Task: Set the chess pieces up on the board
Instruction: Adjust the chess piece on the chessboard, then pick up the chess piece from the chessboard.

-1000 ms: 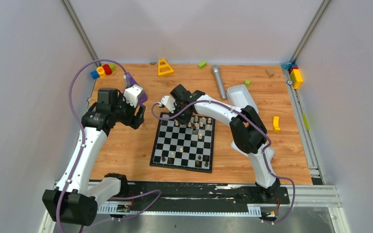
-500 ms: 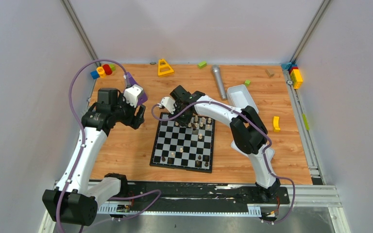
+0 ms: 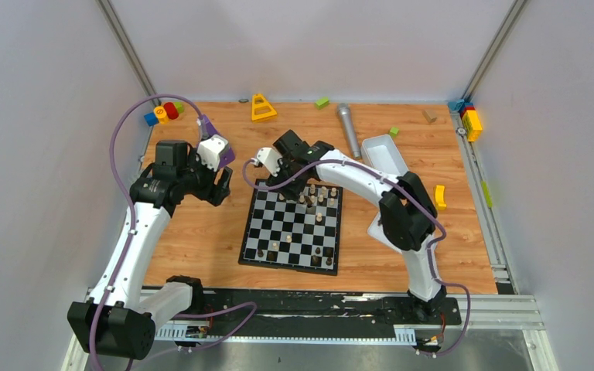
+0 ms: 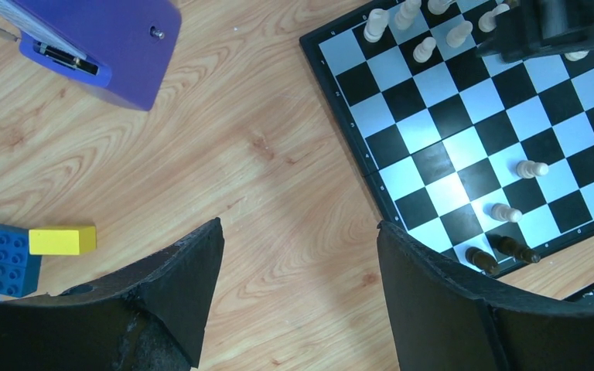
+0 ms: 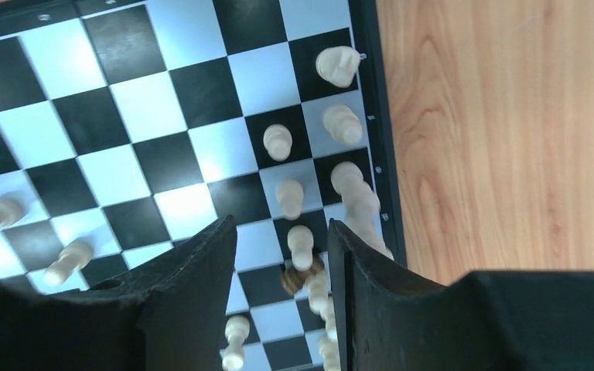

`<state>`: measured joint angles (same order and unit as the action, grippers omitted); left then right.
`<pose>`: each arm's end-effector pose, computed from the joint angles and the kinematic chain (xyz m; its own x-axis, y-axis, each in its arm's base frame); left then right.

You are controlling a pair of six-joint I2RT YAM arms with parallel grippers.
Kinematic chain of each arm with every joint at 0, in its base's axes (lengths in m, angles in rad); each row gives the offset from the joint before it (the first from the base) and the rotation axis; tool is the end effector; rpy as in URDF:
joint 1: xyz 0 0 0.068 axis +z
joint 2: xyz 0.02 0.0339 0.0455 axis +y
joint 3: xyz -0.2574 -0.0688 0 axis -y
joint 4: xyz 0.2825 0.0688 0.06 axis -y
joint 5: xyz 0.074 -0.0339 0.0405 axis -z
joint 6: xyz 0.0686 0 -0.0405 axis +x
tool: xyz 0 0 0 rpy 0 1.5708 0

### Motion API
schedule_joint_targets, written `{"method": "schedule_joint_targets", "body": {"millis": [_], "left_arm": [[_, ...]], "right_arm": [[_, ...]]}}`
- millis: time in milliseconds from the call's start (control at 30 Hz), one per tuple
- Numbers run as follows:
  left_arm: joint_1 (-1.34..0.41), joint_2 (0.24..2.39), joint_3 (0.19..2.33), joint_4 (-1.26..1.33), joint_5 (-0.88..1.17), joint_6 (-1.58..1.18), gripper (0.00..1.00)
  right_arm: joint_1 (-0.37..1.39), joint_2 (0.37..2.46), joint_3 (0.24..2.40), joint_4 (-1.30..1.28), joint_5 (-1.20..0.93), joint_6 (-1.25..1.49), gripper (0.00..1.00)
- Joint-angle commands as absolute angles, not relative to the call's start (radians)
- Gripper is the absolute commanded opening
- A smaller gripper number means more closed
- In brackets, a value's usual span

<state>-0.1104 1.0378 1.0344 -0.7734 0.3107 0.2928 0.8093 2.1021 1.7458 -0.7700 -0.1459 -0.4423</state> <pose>0.2673 -0.0507 0.2966 -0.5743 0.3402 -0.7447 0.5090 0.8608 0.0007 0.3358 0.3667 0.1650 -0.2380 -0.8634 -0.4448 -0.9528 0.2964 -0.0654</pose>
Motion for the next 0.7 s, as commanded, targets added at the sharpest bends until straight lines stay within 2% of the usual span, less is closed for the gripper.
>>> {"method": "schedule_joint_targets", "body": {"millis": [0, 167, 400, 533, 667], "left_arm": [[-0.104, 1.036, 1.040, -0.761, 0.350, 0.323, 0.81], [-0.103, 1.053, 1.046, -0.762, 0.398, 0.345, 0.92], [-0.104, 1.079, 1.044, -0.742, 0.491, 0.370, 0.94], [-0.103, 1.081, 1.032, -0.732, 0.492, 0.365, 0.95], [-0.103, 1.079, 1.025, -0.732, 0.492, 0.365, 0.95]], "right_arm": [[0.813, 1.915, 1.704, -0.768, -0.176, -0.414, 0.48], [0.809, 1.781, 1.560, -0.764, -0.183, -0.402, 0.48], [0.797, 1.724, 1.388, -0.663, -0.149, -0.318, 0.40], [0.796, 1.761, 1.360, -0.616, -0.118, -0.270, 0.34], [0.796, 1.804, 1.357, -0.573, -0.053, -0.246, 0.32]]}}
